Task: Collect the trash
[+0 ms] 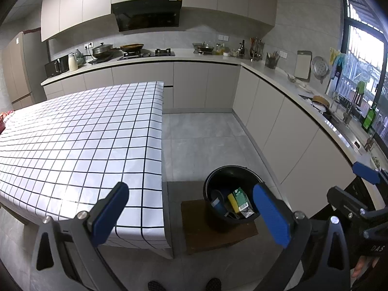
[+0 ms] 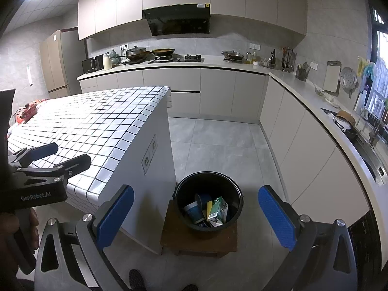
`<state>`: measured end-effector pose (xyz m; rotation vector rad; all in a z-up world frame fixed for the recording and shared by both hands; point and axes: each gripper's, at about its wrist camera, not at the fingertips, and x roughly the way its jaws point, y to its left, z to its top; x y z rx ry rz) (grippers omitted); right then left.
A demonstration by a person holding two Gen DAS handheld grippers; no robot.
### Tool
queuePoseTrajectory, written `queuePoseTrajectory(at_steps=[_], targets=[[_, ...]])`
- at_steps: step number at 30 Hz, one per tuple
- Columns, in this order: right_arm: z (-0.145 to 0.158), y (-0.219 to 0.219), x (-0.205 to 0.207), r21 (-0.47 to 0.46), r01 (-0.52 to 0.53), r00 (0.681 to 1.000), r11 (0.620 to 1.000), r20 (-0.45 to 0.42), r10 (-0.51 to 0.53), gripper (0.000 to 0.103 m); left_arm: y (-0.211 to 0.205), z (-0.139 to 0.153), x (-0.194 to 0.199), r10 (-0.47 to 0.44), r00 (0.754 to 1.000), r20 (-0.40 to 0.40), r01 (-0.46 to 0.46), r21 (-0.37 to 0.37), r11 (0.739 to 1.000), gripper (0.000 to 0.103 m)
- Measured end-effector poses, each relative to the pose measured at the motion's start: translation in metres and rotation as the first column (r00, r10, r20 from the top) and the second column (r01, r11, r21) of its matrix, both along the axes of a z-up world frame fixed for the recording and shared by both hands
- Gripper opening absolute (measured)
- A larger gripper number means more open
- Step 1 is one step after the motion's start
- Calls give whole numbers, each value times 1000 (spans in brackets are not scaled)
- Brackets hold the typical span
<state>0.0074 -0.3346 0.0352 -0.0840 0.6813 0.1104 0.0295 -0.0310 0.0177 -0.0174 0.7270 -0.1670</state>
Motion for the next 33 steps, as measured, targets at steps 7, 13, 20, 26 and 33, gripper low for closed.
queuePoseTrajectory(at_steps=[7, 13, 20, 26, 33], targets=[[1, 0, -2, -5, 3, 1000, 1000, 0, -3, 103, -4, 0, -1, -4, 1000, -2, 4, 0, 1000, 103], [1, 1, 1, -2, 4, 1000, 1000, -5, -4, 103, -2, 1, -1, 0, 1000, -1, 0, -3, 1000, 103], [0, 2, 6, -6, -7, 1000, 1000, -6, 6, 103, 0, 2, 1, 4, 1000, -7, -4, 0, 1000, 103], [0, 2, 7, 0, -7, 1000, 1000, -6, 7, 103, 1, 1, 3, 8, 1000, -6, -8, 1, 1000, 103], [-1, 1, 7, -3, -6, 1000, 1000, -6, 6, 103, 2, -1, 5, 4, 1000, -5, -4, -3, 1000, 103]])
